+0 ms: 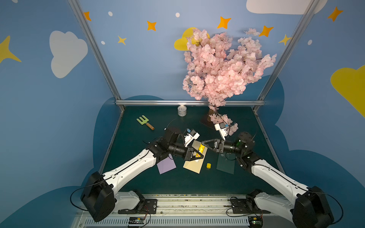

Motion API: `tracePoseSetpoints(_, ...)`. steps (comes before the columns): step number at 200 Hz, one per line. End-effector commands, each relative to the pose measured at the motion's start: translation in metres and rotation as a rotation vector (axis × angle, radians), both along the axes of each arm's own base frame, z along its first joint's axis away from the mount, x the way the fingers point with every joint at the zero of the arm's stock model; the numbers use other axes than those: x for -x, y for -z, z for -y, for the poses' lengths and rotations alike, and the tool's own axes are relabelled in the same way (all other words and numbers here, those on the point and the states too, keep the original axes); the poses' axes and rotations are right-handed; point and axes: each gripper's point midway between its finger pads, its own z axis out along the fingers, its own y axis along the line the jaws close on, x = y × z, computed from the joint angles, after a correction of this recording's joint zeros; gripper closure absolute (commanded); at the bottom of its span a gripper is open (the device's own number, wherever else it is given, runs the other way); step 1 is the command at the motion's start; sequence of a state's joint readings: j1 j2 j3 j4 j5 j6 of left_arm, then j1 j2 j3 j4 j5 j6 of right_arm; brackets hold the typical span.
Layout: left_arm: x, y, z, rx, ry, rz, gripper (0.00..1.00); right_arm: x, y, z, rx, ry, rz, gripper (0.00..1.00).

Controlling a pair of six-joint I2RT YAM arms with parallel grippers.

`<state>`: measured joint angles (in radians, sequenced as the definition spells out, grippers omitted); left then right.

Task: Seal the envelope with a glue stick
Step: Screw the glue stick.

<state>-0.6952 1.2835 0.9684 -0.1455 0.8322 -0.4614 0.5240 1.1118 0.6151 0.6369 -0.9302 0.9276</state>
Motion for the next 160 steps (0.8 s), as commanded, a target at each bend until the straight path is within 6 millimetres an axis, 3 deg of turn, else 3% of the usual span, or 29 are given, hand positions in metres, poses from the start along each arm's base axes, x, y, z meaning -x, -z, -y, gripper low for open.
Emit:
tracePoseSetpoints(1,0.014,-0.027,0.000,0.112,0.086,0.028,0.98,0.035,-0.022,0.001,-0.082,-0.175,0.130,0.97)
tracePoseSetpoints(13,0.015,-0.029,-0.002,0.119,0.085,0.031,0.98,0.037,-0.023,0.001,-0.090,-0.199,0.128,0.92)
tracePoseSetpoints(35,0.012,-0.027,-0.004,0.107,0.058,0.047,0.98,0.030,-0.020,0.000,-0.082,-0.182,0.080,0.61)
tracePoseSetpoints(47,0.008,-0.025,-0.005,0.093,0.036,0.063,0.98,0.024,-0.015,-0.002,-0.064,-0.159,0.043,0.51)
tracePoseSetpoints(78,0.003,-0.020,-0.004,0.080,0.011,0.083,0.98,0.022,-0.008,-0.008,-0.048,-0.151,0.004,0.40)
tracePoseSetpoints(117,0.003,-0.021,0.000,0.104,0.032,0.082,0.97,0.021,-0.005,-0.014,-0.074,-0.164,-0.017,0.46)
tracePoseSetpoints(160,0.006,-0.020,0.001,0.105,0.047,0.076,0.97,0.015,-0.007,-0.019,-0.115,-0.183,-0.039,0.74)
